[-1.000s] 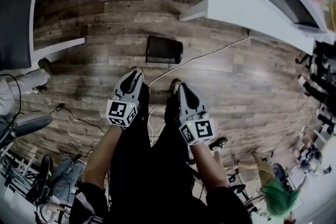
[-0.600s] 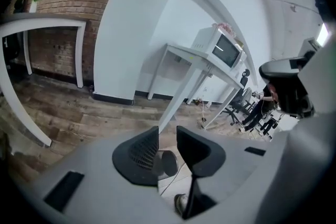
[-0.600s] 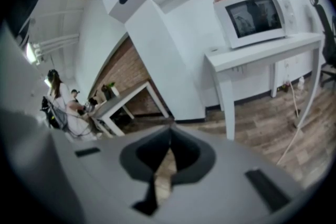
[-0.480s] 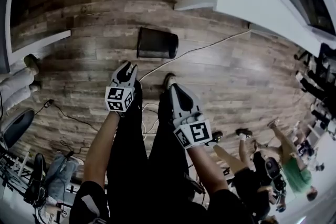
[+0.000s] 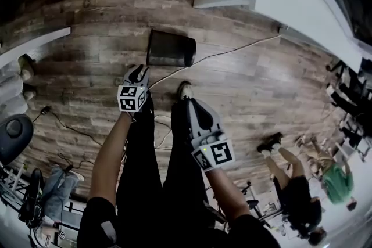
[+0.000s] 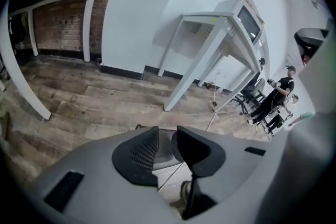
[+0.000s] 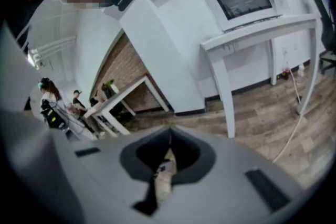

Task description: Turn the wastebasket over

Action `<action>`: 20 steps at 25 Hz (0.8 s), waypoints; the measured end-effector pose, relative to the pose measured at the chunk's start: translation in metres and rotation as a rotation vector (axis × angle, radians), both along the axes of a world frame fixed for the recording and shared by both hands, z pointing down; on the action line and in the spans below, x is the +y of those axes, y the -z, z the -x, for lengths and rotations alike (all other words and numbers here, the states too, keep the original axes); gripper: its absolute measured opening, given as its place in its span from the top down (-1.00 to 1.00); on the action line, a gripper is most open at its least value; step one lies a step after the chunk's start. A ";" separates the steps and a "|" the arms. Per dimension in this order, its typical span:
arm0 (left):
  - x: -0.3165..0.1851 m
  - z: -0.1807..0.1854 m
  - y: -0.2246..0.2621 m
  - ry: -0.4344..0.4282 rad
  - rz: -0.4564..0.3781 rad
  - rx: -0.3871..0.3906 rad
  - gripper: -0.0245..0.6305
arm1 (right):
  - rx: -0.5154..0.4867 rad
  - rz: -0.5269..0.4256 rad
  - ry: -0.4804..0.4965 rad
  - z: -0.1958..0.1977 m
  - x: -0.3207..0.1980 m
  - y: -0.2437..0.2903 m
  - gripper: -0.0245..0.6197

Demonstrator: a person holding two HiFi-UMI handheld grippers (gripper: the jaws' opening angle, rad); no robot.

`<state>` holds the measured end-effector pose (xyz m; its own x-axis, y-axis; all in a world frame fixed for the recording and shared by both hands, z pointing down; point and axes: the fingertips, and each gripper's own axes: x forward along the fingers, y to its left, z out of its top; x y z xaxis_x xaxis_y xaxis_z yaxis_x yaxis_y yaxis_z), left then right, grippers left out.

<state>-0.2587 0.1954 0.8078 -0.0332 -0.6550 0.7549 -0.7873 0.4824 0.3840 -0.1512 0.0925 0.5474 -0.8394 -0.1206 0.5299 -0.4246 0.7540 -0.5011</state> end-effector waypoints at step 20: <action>0.035 -0.027 -0.142 0.008 0.179 0.063 0.47 | 0.150 0.040 0.026 -0.013 0.005 -0.087 0.82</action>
<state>-0.2322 0.2308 0.9494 0.0133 -0.5100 0.8601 -0.7599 0.5540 0.3402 -0.1386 0.0977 0.6346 -0.7528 -0.0756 0.6539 -0.4775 0.7465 -0.4634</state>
